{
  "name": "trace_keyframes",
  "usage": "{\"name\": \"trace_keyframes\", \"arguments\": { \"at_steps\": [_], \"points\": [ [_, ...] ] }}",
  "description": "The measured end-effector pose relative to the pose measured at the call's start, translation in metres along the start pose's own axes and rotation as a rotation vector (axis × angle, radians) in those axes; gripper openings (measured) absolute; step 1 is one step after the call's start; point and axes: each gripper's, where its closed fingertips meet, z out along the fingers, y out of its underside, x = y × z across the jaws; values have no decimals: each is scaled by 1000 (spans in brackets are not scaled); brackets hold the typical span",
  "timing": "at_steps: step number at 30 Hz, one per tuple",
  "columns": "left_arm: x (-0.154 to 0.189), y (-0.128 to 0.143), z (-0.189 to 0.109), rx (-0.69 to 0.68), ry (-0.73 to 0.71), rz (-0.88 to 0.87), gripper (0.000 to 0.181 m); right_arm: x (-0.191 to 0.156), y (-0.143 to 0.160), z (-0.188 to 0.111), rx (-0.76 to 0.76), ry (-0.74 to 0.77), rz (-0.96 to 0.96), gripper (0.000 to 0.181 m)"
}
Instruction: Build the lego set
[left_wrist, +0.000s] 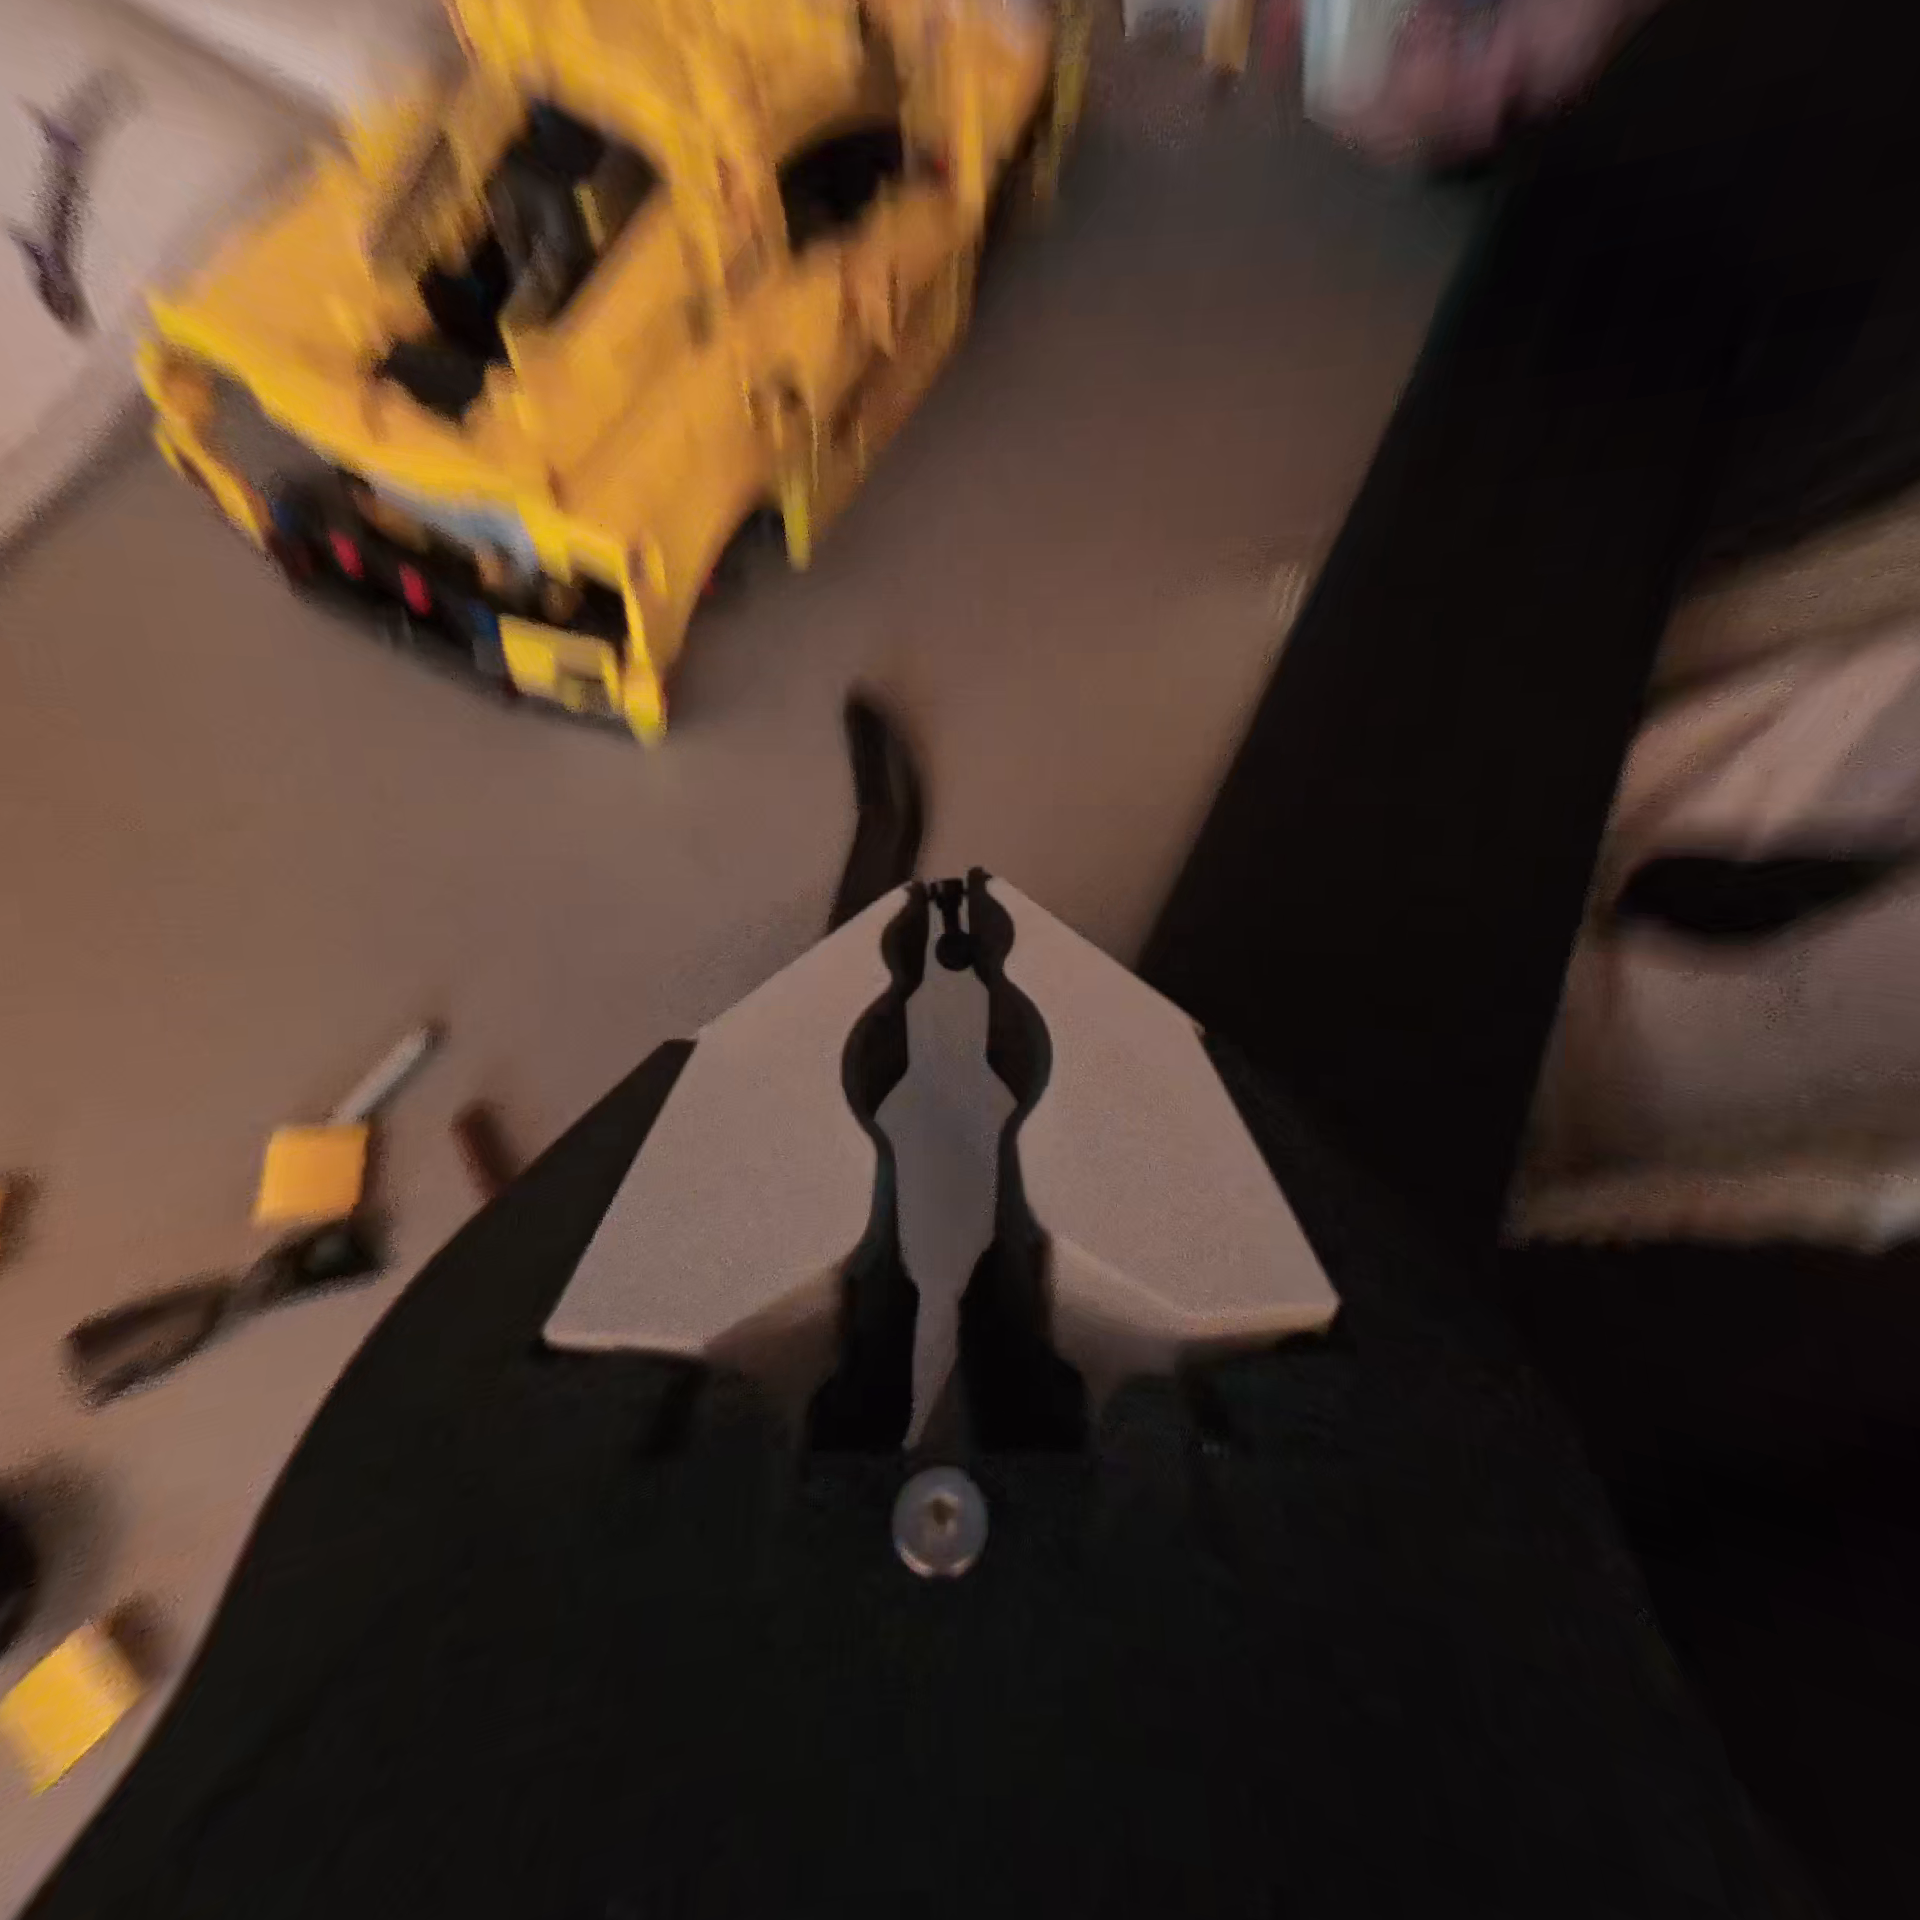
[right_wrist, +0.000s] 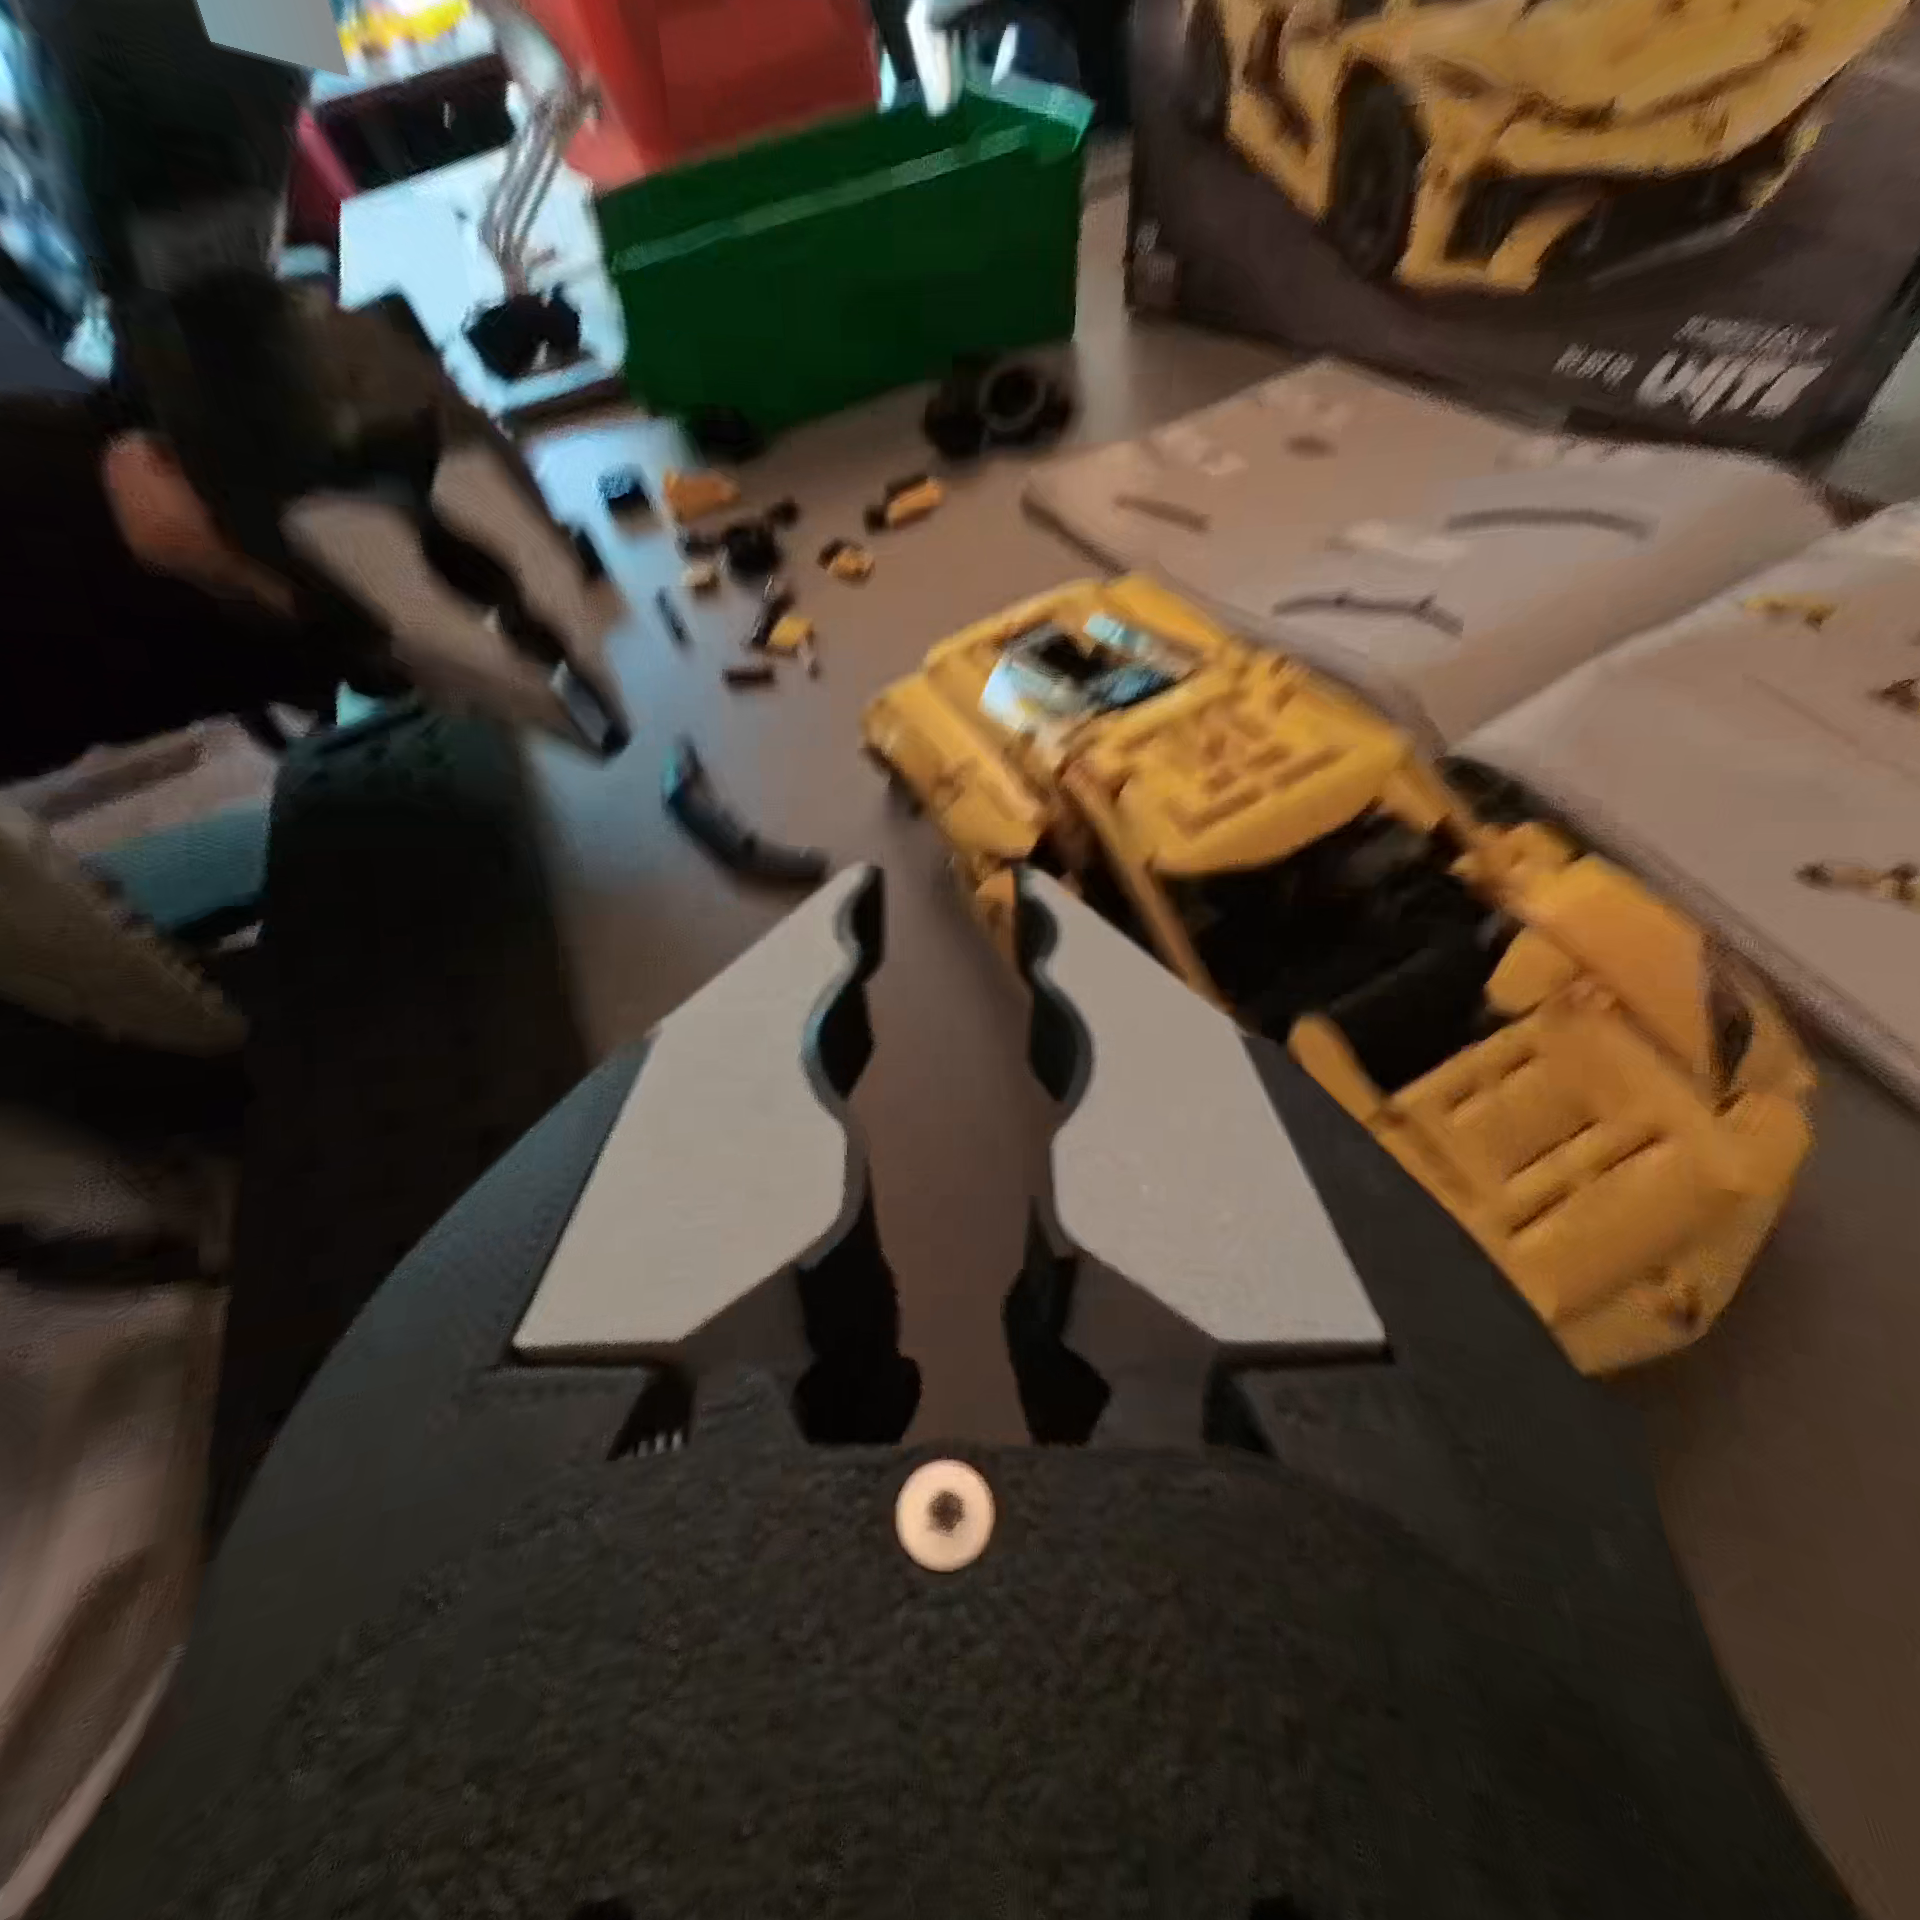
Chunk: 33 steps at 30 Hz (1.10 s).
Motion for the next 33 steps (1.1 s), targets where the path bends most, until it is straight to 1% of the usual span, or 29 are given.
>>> {"name": "trace_keyframes", "arguments": {
  "at_steps": [1,3,4,5,7,9,12,15,19,20,22,25,30,33],
  "points": [
    [4,-26,6,117,13,-90,7,-10,12,-3,-46,-19,3,19],
    [20,-74,18,328,125,-274,7,-28,29,-1,-108,-38,20,24],
    [27,-92,25,402,187,-350,7,-37,30,1,-108,-42,24,27],
    [32,-106,33,451,230,-414,7,-40,27,3,-80,-20,27,28],
    [39,-125,46,537,325,-530,7,-39,11,3,38,61,32,28],
    [40,-137,53,619,414,-667,7,-33,-2,-3,140,138,52,27],
    [38,-142,64,683,487,-810,6,-24,-10,-9,211,204,62,29],
    [34,-145,67,748,537,-914,6,-17,-13,-12,252,255,80,28],
    [32,-142,73,760,549,-979,6,-13,-22,-20,320,375,94,25],
    [32,-142,74,758,543,-984,6,-16,-24,-20,336,383,111,25],
    [33,-144,73,767,566,-999,6,-20,-23,-19,336,427,119,23],
    [35,-145,72,776,593,-1029,6,-18,-23,-24,317,552,31,17],
    [39,-145,71,787,642,-1081,6,-25,-23,-18,286,576,0,19],
    [43,-144,71,778,651,-1081,6,-28,-23,-14,282,597,-20,21]
  ]
}}
